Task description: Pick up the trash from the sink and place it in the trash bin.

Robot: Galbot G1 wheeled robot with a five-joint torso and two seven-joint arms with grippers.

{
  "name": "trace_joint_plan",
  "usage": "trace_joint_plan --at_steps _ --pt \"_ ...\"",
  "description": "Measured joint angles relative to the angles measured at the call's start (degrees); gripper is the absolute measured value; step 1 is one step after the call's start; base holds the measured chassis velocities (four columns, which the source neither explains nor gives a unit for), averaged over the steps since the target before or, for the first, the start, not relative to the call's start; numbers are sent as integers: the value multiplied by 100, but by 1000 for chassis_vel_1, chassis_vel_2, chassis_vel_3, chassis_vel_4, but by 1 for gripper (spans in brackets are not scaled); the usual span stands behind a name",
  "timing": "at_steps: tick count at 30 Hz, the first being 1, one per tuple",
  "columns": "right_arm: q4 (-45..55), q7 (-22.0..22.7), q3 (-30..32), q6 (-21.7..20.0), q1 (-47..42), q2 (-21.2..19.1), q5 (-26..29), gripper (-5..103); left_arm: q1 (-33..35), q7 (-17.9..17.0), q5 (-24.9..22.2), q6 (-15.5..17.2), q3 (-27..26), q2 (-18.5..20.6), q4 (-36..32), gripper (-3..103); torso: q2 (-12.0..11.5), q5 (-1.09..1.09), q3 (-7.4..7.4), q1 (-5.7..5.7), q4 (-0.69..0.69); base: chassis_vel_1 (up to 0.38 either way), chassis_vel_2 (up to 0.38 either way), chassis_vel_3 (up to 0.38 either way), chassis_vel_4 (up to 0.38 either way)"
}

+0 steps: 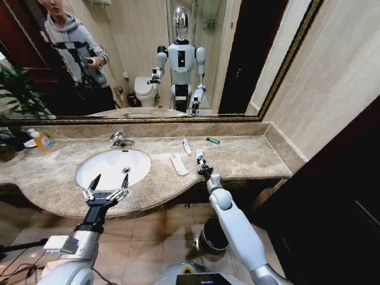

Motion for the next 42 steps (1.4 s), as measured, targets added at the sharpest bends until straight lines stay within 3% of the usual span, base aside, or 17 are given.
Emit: trace_joint_plan --at_steps 5,9,14,19,25,30,33,37,42 --pt "611 -57 179 392 -521 -132 -143 25 0 -1 0 0 0 0 0 100 0 -1 0 0 0 0 0 0 0" --pt "1405 -163 342 1308 -1532 -259 -164 25 0 0 0 0 0 -1 0 100 0 0 -1 -1 -1 0 0 0 0" --pt "1992 -140 443 1691 -2280 -248 -145 25 0 0 0 0 -1 0 0 100 1 -2 -1 -1 -1 0 0 0 0" --pt "2130 -47 562 2343 -3076 -24 -367 25 0 0 0 0 0 -1 0 100 1 -1 -1 -1 -2 0 0 0 0" --pt "1161 190 457 3580 -3650 87 -295 25 0 0 0 0 0 0 0 100 1 -1 -1 -1 -1 0 0 0 0" --pt "457 241 415 4121 -3671 162 -298 25 0 0 0 0 -1 0 0 100 1 -2 0 -1 -1 0 0 0 0" --pt "-480 223 411 4594 -3419 252 -321 25 0 0 0 0 0 0 0 100 1 -1 0 -1 -1 0 0 0 0" --pt "-1569 423 420 4933 -2960 338 -342 25 0 0 0 0 0 0 0 100 0 -1 0 0 0 0 0 0 0" --pt "-2891 463 435 5049 -2417 321 -276 25 0 0 0 0 -1 0 0 100 0 0 0 0 0 0 0 0 0"
